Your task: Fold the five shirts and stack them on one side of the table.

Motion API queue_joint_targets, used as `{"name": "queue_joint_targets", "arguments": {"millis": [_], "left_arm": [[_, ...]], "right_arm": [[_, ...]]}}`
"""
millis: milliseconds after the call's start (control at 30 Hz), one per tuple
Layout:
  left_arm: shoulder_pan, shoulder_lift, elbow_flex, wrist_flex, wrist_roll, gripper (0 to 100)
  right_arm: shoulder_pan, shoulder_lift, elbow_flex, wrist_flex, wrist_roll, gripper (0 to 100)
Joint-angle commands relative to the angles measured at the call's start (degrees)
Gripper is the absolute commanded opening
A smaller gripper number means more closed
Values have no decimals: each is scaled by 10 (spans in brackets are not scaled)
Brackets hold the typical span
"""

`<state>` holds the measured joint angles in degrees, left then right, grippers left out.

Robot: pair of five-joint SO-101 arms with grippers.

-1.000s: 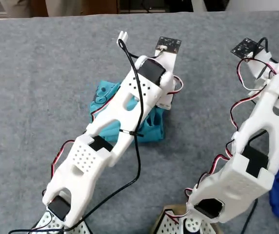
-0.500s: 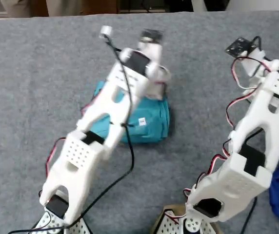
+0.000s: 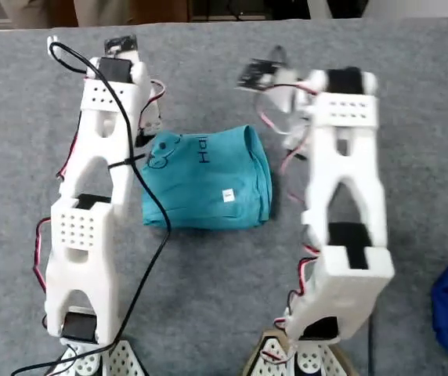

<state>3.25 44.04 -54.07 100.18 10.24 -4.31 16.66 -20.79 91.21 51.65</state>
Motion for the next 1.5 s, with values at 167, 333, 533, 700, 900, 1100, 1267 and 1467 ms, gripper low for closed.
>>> {"name": "queue_joint_targets", "arguments": {"millis": [167,333,533,700,900,1100,1267,1467], "left_arm": [[-4,-33,31,-52,6,19],[18,-37,30,-59,53,19],[3,-36,31,-80,63,19],[5,-38,30,-81,61,20],[24,-38,30,-81,61,20],[69,-34,-3,-82,61,20],[94,-33,-27,-123,61,20],[93,9,14,-210,61,20]], "right_arm": [[-132,-3,-151,40,-36,5],[-151,51,-175,-6,-76,5],[-124,160,-193,-69,-120,5],[-99,247,-194,-123,-121,5],[-66,320,-194,-178,-120,5],[-49,336,-194,-209,-120,5],[-49,338,-194,-209,-119,5],[-48,338,-194,-209,-118,5]]}}
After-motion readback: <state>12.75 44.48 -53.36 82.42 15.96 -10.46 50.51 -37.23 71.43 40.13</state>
